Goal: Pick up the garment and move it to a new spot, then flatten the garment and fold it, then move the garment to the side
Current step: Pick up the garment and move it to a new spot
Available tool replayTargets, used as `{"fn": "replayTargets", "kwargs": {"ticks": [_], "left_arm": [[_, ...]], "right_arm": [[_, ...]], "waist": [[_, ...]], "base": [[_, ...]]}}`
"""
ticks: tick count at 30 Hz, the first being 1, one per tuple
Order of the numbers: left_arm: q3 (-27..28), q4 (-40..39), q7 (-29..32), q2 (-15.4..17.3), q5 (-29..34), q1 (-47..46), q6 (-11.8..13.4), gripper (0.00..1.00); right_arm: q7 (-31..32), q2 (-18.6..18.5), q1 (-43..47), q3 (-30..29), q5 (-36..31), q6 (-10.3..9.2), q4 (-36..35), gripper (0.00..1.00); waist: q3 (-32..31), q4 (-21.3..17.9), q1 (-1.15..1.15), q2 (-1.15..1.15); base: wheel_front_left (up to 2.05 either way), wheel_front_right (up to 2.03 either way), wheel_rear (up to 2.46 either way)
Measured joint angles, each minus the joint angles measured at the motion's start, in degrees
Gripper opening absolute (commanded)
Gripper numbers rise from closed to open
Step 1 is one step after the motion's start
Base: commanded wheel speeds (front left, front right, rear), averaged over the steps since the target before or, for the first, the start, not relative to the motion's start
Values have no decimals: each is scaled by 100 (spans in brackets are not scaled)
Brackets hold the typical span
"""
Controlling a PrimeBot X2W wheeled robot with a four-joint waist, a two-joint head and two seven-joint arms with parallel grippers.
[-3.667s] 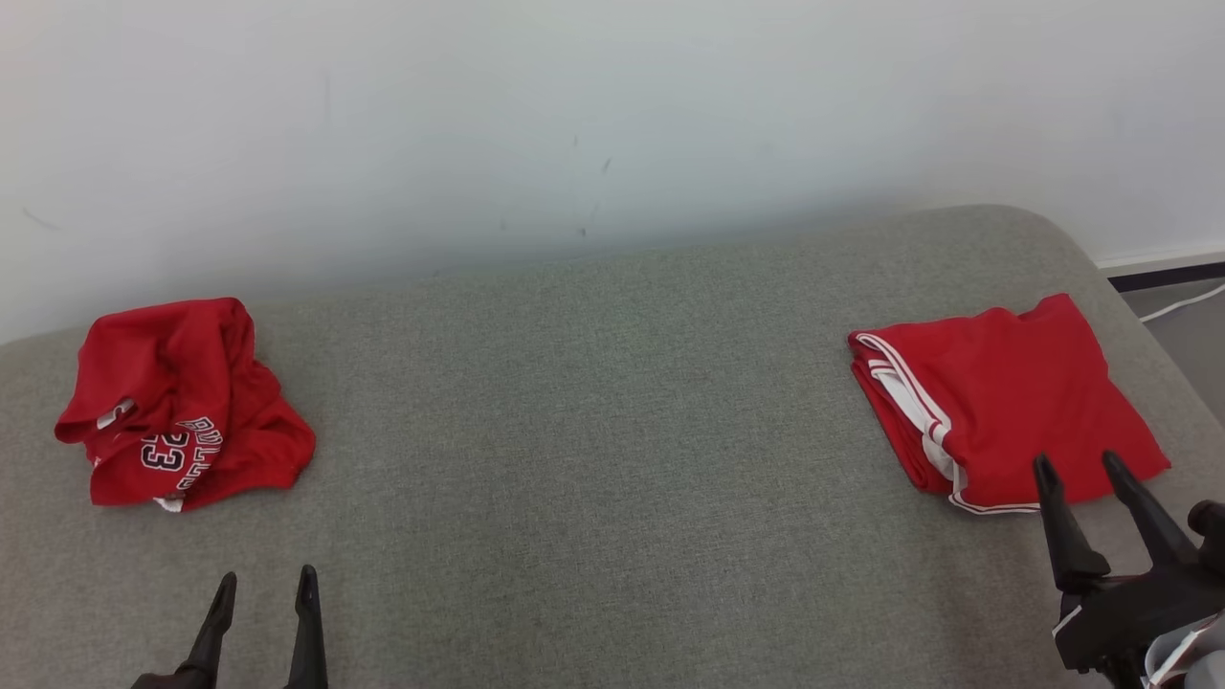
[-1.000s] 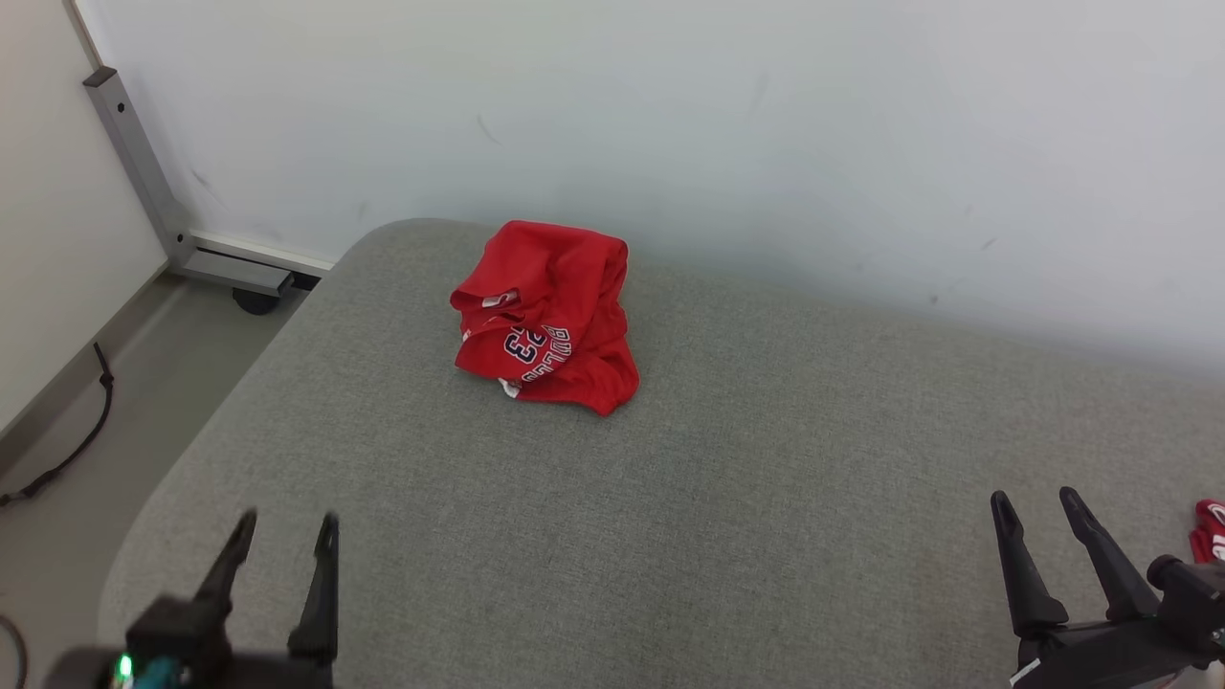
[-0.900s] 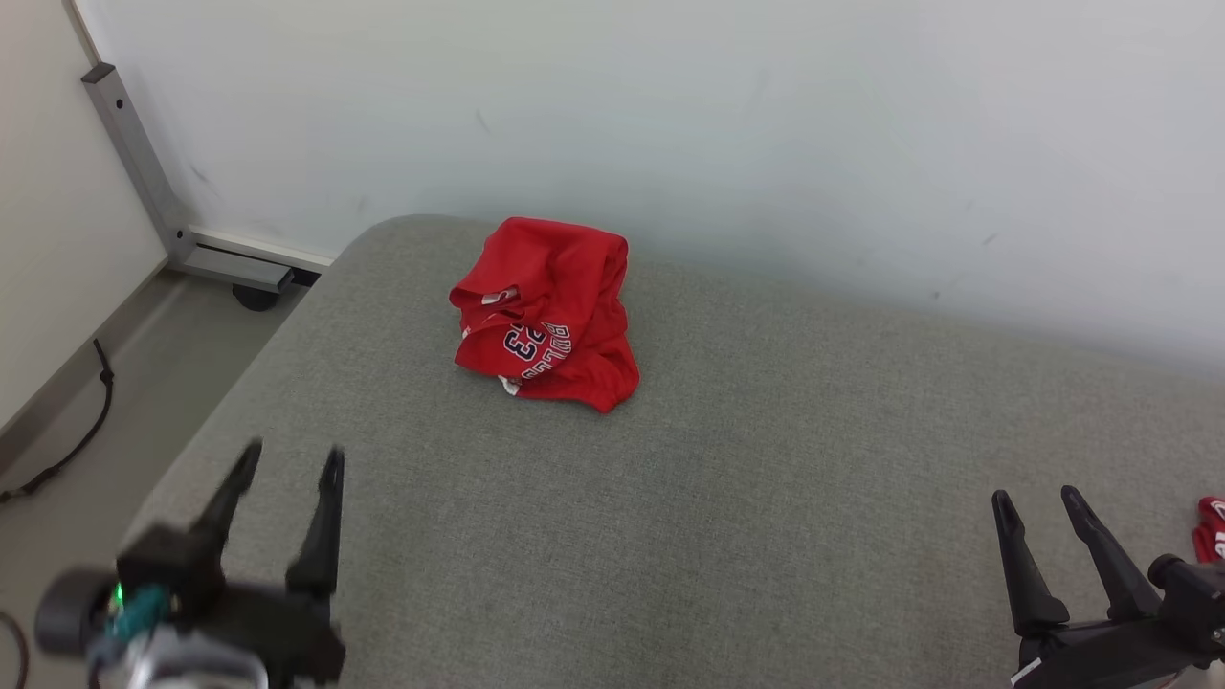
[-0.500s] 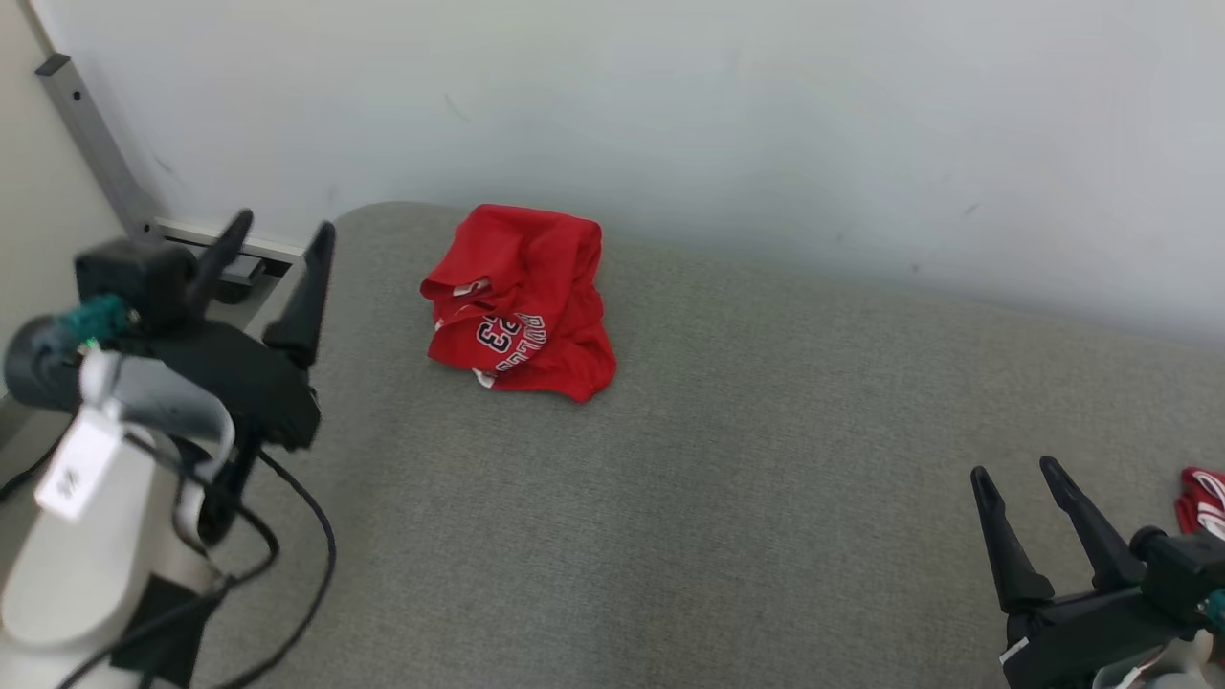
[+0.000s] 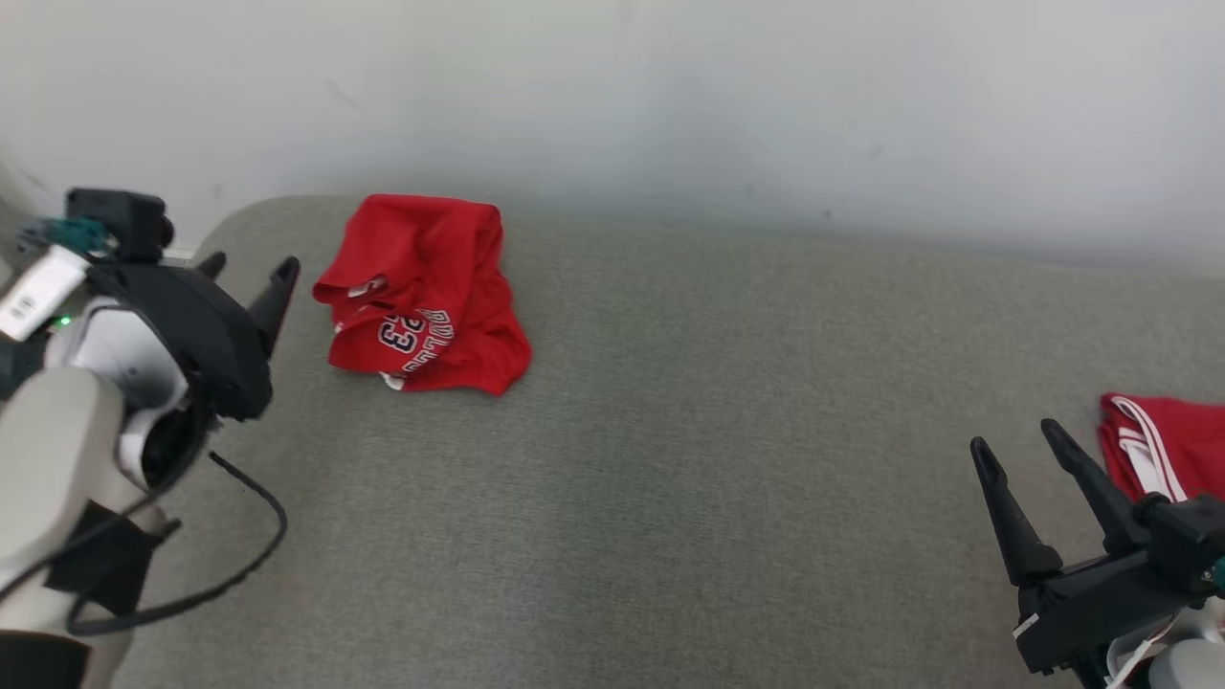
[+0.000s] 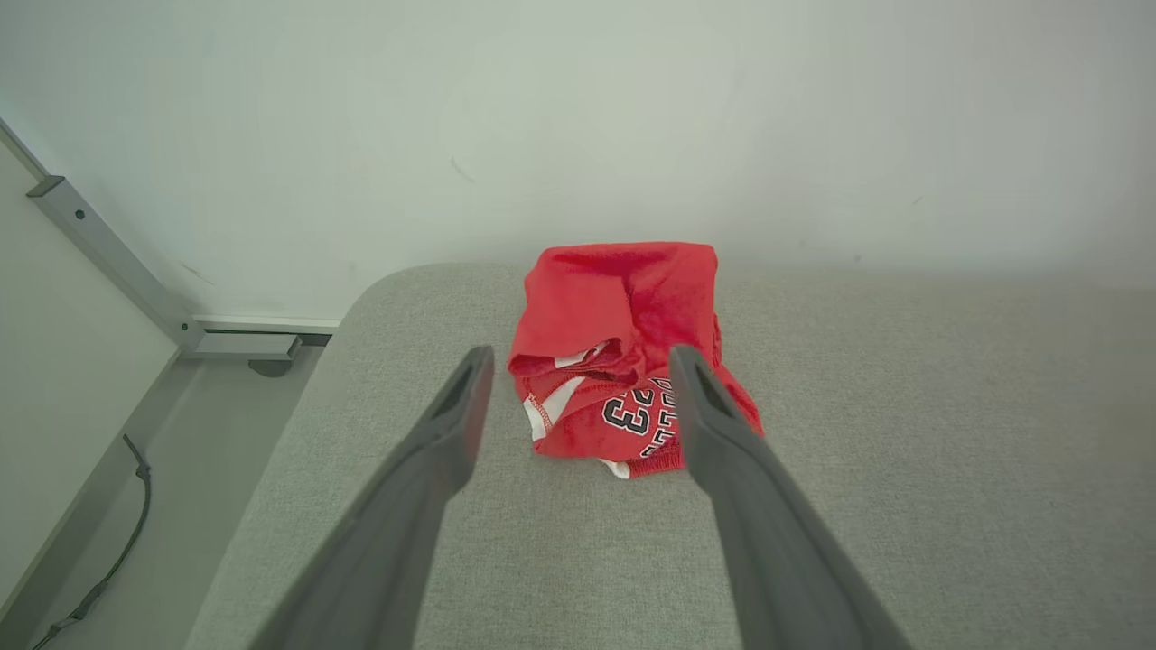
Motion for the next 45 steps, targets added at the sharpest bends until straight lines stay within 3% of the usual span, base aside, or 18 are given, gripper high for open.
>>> {"fn": "replayTargets", "kwargs": {"ticks": [9,21,34,42,43,44,45], "left_arm": [[-323,366,600,516,-471,-527,0,100],[-457,851,1470,784,-731,-1016,0,100],[-727,1238,2062,615,-865,-1519,0,100],[-848,1491,2089,435,-942,-1549,0,98],[-898,1499,2085,424,-938,-1568,0,58],[-976,1494,2060,425,-926,-1603,0,45],[-1003,1494,2031,422,-928,-1651,0,0]], "right_arm": [[97,-219,-308,-42,-80,33,-198,100],[148,-425,-327,-249,-82,22,-501,100],[154,-553,-388,-447,-76,-59,-750,100],[155,-617,-452,-527,-76,-109,-828,100],[156,-625,-453,-532,-77,-110,-844,100],[156,-631,-454,-539,-77,-111,-846,100],[159,-634,-455,-549,-77,-130,-854,100]], "waist": [[381,-464,0,0],[980,-987,0,0],[1750,-1169,1,0],[2062,-1106,0,1],[2086,-1089,0,1],[2104,-1068,1,1],[2121,-1045,1,1]], "base": [[0,0,0],[0,0,0],[0,0,0],[0,0,0],[0,0,0],[0,0,0],[0,0,0]]}}
